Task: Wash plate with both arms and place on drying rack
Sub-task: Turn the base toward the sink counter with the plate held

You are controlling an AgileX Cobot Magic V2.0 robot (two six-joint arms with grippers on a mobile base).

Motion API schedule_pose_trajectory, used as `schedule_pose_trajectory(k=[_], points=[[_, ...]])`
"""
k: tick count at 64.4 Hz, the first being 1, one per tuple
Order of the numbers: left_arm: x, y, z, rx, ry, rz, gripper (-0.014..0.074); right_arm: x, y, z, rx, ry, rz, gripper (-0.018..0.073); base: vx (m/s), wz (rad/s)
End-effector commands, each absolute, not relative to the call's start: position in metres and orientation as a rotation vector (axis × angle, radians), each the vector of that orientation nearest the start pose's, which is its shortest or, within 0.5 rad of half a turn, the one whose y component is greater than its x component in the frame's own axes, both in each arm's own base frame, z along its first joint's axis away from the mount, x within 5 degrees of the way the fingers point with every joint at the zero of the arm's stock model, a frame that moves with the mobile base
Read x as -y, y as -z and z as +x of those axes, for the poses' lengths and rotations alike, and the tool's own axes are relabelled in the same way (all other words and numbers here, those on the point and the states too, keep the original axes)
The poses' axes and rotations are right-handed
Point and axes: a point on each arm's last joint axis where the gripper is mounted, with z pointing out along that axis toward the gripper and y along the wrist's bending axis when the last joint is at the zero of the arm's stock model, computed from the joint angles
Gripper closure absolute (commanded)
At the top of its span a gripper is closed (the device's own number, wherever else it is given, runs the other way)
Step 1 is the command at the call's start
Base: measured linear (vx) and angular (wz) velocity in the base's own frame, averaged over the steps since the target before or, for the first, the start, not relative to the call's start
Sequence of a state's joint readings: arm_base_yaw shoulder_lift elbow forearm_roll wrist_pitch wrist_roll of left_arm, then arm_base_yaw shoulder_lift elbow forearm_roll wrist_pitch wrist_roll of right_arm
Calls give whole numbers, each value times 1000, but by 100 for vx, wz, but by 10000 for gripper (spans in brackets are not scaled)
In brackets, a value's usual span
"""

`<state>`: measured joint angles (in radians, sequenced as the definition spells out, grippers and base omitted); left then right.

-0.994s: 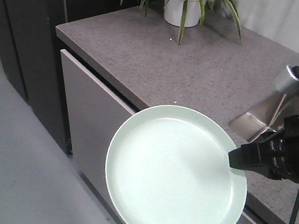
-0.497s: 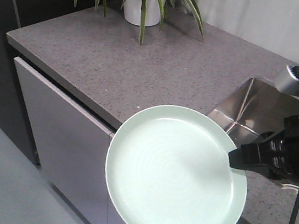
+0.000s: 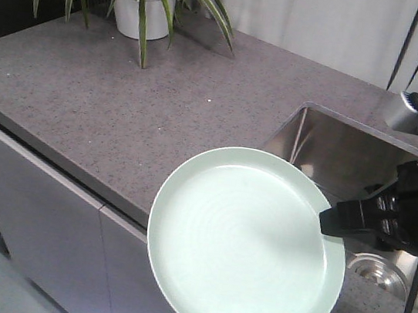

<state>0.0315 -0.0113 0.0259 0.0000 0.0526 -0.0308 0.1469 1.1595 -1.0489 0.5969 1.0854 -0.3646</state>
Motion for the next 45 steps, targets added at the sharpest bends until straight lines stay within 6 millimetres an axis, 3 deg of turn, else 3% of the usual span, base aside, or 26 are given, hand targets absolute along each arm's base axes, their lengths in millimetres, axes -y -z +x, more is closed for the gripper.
schedule_pose_trajectory(k=[1, 45], points=[[-2, -218, 53, -1430, 11, -53, 603, -78, -361, 204, -2419, -734, -434, 564, 10, -23], [-2, -218, 53, -1430, 11, -53, 603, -78, -361, 204, -2419, -734, -434, 564, 9, -30]])
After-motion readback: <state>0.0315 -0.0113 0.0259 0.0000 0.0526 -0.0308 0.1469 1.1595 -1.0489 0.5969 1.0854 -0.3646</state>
